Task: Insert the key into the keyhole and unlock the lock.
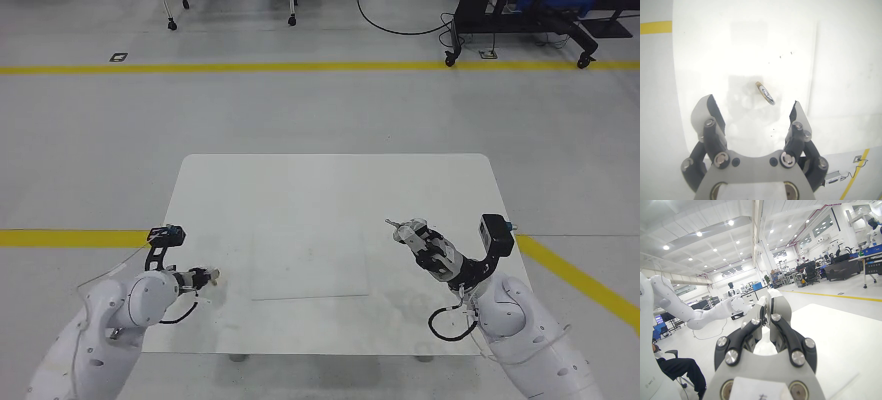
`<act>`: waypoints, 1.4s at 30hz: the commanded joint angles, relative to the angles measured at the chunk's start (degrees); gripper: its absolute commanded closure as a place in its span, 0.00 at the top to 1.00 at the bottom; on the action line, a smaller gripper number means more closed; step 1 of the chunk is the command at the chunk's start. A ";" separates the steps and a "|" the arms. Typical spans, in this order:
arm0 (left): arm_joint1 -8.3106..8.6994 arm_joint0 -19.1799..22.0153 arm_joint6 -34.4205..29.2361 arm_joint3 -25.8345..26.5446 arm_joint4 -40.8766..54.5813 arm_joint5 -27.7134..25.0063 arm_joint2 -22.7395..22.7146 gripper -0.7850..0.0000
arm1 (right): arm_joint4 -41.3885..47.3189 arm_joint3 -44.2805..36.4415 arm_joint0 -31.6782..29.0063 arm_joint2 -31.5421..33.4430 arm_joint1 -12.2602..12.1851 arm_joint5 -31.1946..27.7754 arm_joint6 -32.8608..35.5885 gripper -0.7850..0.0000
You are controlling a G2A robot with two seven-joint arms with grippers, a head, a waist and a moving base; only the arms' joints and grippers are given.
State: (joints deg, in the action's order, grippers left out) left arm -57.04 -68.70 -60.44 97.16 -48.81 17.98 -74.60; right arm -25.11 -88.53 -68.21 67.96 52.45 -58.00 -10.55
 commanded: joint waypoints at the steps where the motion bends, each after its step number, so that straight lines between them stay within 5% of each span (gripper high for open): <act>1: -0.25 0.94 0.25 -1.43 0.18 -0.04 1.00 0.75 | 0.00 0.00 0.00 0.00 0.00 0.00 0.00 0.00; 8: -0.93 2.95 1.49 -3.94 -0.61 1.41 2.99 0.68 | 0.00 0.00 0.00 0.00 0.00 0.00 0.00 0.00; 10: -1.06 3.20 1.55 -4.24 -0.60 1.67 3.18 0.49 | 0.00 0.00 0.00 0.00 0.00 0.00 0.00 0.00; 13: -1.17 3.24 2.01 -4.34 -1.17 2.08 3.31 0.37 | 0.00 0.00 0.00 0.00 0.00 0.00 0.00 0.00; 16: -1.25 2.83 2.12 -3.82 -1.62 2.40 3.33 0.01 | 0.00 0.00 0.00 0.00 0.00 0.00 0.00 0.00; 27: -1.05 0.11 3.03 -0.10 -2.84 -0.81 1.75 0.00 | 0.00 0.00 0.00 0.00 0.00 0.00 0.00 0.00; 36: -1.38 -0.38 15.51 1.63 4.69 -20.53 2.32 0.00 | 0.00 0.00 0.00 0.00 0.00 0.00 0.00 0.00; 42: -1.63 0.77 20.67 -6.01 14.76 -34.92 1.84 0.00 | 0.00 0.00 0.00 0.00 0.00 0.00 0.00 0.00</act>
State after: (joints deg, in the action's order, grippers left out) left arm -58.59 -68.62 -39.40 92.89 -35.69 -14.34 -73.16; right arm -25.11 -88.53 -68.21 67.96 52.45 -58.00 -10.55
